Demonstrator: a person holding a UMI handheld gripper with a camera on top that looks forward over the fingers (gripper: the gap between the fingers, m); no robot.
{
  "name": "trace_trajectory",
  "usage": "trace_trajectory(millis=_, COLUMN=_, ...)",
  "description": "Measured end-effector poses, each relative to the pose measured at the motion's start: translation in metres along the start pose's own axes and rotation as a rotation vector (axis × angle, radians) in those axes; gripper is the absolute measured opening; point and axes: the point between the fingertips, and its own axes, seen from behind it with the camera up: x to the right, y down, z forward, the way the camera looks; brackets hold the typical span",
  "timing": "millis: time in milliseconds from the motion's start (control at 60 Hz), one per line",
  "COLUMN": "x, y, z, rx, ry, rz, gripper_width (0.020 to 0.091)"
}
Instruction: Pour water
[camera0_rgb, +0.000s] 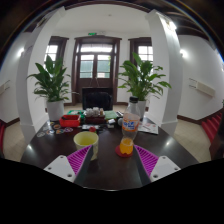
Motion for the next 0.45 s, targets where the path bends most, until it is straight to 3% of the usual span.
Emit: trace_trajectory(millis=450, x=-0.058, y=-0.035, z=-0.052, rx=0.095, ry=-0.121, rz=0.019, gripper_width=0.0793)
